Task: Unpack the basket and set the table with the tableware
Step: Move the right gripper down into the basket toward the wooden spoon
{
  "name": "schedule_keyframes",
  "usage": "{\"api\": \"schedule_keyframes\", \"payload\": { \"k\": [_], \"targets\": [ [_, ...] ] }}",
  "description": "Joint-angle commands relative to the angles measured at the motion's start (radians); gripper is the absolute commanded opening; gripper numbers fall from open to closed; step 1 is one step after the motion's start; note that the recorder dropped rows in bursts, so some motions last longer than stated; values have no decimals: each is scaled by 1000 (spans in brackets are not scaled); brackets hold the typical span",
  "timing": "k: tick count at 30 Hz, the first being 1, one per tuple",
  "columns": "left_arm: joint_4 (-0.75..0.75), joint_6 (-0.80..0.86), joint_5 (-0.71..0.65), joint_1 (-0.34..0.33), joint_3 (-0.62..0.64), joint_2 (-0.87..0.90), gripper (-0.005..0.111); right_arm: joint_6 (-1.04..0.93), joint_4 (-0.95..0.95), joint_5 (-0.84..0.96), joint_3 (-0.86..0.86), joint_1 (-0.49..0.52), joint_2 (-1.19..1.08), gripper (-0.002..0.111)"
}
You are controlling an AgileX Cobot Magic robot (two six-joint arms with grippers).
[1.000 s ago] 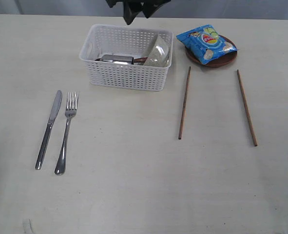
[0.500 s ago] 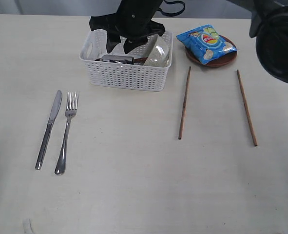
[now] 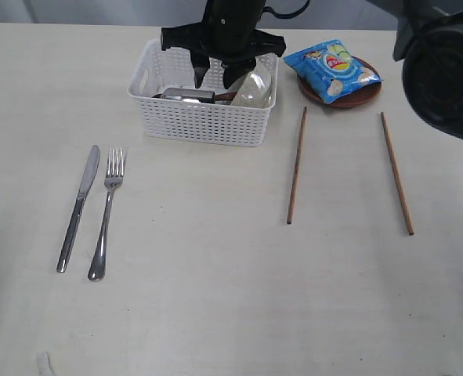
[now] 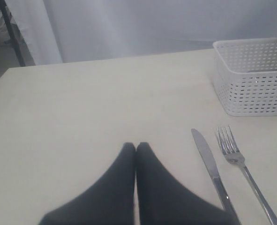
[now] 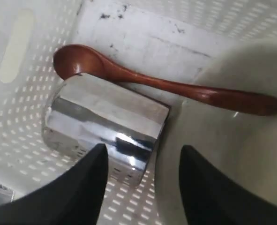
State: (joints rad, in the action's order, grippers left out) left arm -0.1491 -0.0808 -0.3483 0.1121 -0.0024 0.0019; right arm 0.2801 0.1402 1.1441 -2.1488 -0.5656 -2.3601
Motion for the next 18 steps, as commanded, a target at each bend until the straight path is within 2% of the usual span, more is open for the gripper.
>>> {"api": "schedule_keyframes", "payload": {
  "k": [1,8,11,14,18],
  "targets": [
    [-4,-2,1,6,2,-2,0,12,16,17,-3,5,-39,45],
    [-4,-2,1,6,2,-2,0,12,123,-44,-3,5,-68,45],
    [-4,-2,1,6,2,-2,0,5,139,-81,-3,5,-63,41],
    [-4,-2,1,6,2,-2,0,-29,169,-97,-3,5,-55,31],
    [-4,-2,1,6,2,-2,0,-104,205,-113,-3,5,-53,6]
  ]
}}
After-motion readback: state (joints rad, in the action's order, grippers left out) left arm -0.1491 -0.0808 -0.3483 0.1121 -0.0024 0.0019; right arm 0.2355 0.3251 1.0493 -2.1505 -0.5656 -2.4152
